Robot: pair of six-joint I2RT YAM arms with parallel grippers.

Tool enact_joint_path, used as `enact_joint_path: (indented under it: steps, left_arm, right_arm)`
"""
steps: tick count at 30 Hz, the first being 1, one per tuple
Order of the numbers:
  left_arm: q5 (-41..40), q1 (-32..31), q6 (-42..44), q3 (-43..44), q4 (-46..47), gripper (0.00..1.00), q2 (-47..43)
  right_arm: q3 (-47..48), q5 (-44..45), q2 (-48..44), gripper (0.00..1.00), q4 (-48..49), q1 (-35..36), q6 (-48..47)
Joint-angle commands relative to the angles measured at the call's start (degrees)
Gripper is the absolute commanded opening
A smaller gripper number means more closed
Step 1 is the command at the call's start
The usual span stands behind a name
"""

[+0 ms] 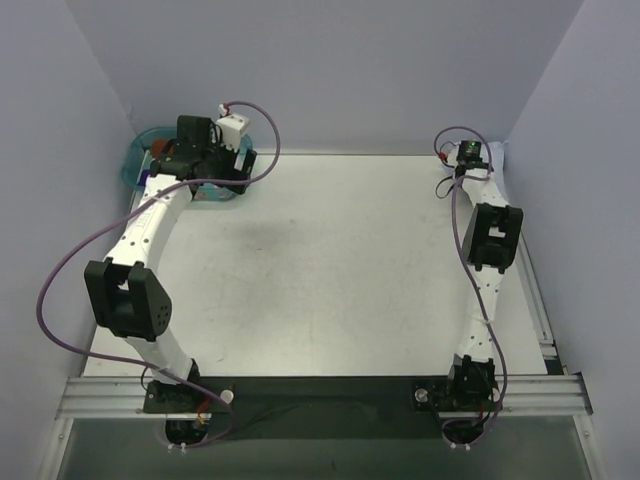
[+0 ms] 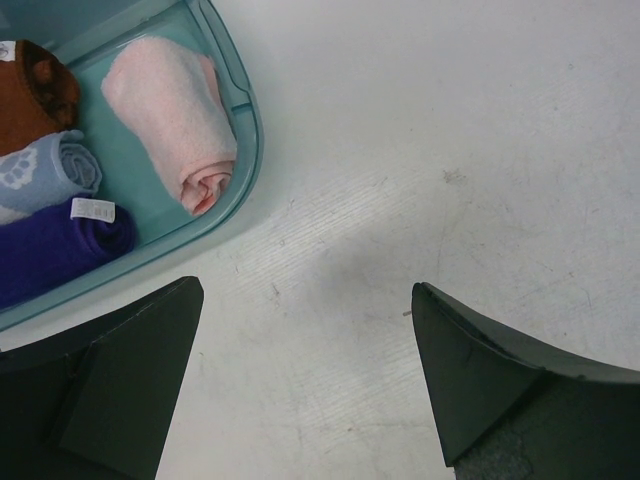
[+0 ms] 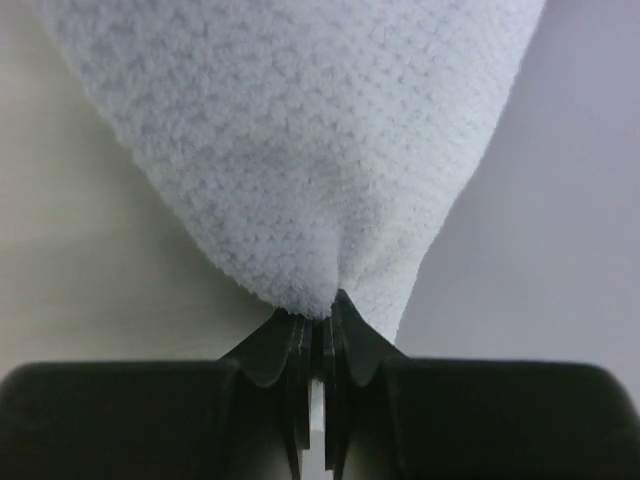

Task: Roll the towels
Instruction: Move the towel to the center of the board, then flatten the towel

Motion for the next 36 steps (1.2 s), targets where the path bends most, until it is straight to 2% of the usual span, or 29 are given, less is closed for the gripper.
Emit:
enact_joint_path:
  steps: [1, 5, 6, 8, 9, 11, 12, 13, 15, 16, 18, 21, 23, 24, 26, 27, 29, 30, 34, 36]
  left_arm:
    - [-0.34, 0.59, -1.34, 1.45, -0.42, 0.97, -4.08]
    - [1.77, 1.82, -3.27, -0.31, -0.78, 0.97, -5.66]
    - [2.38, 2.61, -3.80, -0.75, -1.30, 0.97, -6.19]
    - [4.66, 3.49, -5.47, -2.15, -1.92, 0.97, -6.63]
    - [6.76, 4.11, -6.09, -2.85, -2.53, 0.97, -7.15]
    - [8.53, 5.34, -7.41, -4.44, -2.97, 0.97, -7.68]
    - [10.37, 5.60, -7.58, -6.10, -3.84, 0.97, -8.21]
    - [11.08, 5.69, -7.41, -6.98, -4.29, 0.97, -8.39]
    - [13.10, 5.87, -6.71, -10.48, -4.99, 0.97, -9.78]
    - [13.89, 5.87, -6.53, -11.99, -4.91, 0.97, -10.32]
    - [16.69, 5.87, -4.88, -14.45, -4.99, 0.97, -12.07]
    - [20.82, 5.52, -1.71, -19.90, -4.47, 0.97, -14.53]
    - [23.64, 4.91, 0.05, -23.77, -4.47, 0.96, -15.33]
    - [27.31, 4.03, 1.97, -25.00, -4.47, 0.84, -16.11]
    - [28.75, 1.58, 2.87, -29.11, -4.29, 0.72, -17.61]
    - [28.93, -2.35, 3.22, -30.36, -3.68, 0.62, -18.14]
    - [28.32, -6.76, 2.70, -33.60, -3.24, 0.55, -18.93]
    - [27.71, -11.66, 0.70, -34.84, -2.37, 0.53, -19.54]
    - [23.23, -21.87, -4.06, -39.50, 0.71, 0.55, -20.43]
    - [19.55, -24.44, -6.34, -41.61, 3.16, 0.56, -20.34]
  right_arm:
    - [-6.92, -1.16, -4.03, 0.00, -2.70, 0.91, -0.07]
    - [-21.09, -8.10, -18.00, 0.00, -6.47, 6.08, 6.15]
    - [-24.07, -11.86, -23.95, 0.00, -8.31, 9.93, 7.22]
    - [-31.63, -14.69, -29.51, 0.00, -13.06, 14.25, 12.03]
    - [-33.66, -18.36, -33.72, 0.00, -14.99, 19.49, 13.89]
    - [-36.57, -20.76, -36.21, 0.00, -21.58, 25.40, 19.16]
    - [-36.32, -28.52, -37.27, 0.06, -24.65, 30.74, 24.84]
    - [-35.54, -32.94, -37.71, 0.45, -30.42, 33.67, 27.34]
    - [-35.88, -40.78, -41.47, 0.94, -31.62, 37.37, 34.08]
    - [-35.97, -46.55, -43.15, 0.99, -31.54, 38.78, 35.69]
    - [-35.88, -51.25, -47.01, 0.99, -31.71, 37.66, 38.34]
    - [-38.59, -52.68, -51.32, 0.90, -31.18, 32.04, 38.53]
    - [-40.79, -52.24, -52.39, 0.81, -31.36, 27.31, 37.47]
    - [-42.98, -52.24, -52.57, 0.77, -31.45, 25.97, 37.38]
    - [-45.27, -52.85, -52.48, 0.72, -31.19, 22.20, 37.90]
    - [-46.59, -53.29, -52.13, 0.70, -30.84, 21.22, 38.34]
    - [-48.97, -54.78, -50.99, 0.67, -29.87, 19.99, 39.83]
    - [-49.50, -56.35, -49.51, 0.67, -29.52, 19.29, 40.19]
    - [-50.21, -59.26, -46.16, 0.67, -25.75, 19.54, 43.09]
    - [-49.50, -60.14, -43.96, 0.67, -24.25, 19.81, 44.93]
